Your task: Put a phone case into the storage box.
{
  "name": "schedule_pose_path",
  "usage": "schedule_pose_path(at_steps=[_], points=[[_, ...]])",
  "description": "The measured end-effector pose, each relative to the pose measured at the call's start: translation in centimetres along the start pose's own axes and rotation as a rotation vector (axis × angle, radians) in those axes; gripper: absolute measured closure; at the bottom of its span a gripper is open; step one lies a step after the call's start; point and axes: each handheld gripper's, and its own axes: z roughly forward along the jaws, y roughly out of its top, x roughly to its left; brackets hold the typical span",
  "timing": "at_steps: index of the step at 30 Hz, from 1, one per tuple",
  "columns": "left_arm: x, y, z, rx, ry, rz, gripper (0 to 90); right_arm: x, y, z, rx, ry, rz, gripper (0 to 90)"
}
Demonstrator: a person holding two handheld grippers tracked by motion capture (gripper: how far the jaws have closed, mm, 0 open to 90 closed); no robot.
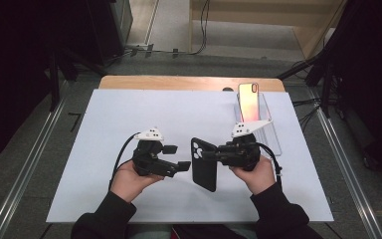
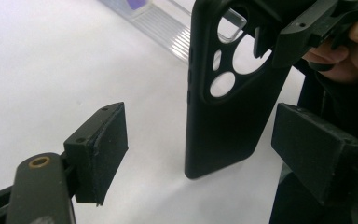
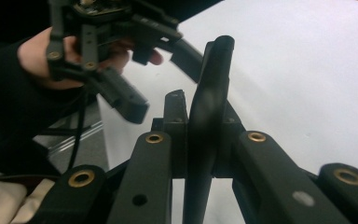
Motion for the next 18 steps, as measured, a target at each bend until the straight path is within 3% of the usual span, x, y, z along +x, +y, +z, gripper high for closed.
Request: schedule_pose_path(at_steps=[2,11,18], points=[[-0.2,0.2,-0.2,-0.006,-0.021,0.019,22.5,-0.1,-0.1,-0.2,-0.006,0.029,0.001,78.1],[-0.6,1.0,-0.1,0.024,-0.082,0.094,25.3,-0.1,-0.3,-0.7,0.019,0.073,-0.060,78.0],[-0.2,1.5,-0.1,0.019,-0.133,0.129,27.3,-0.2,-0.4,-0.5,0.010,0.158,-0.081,78.0]])
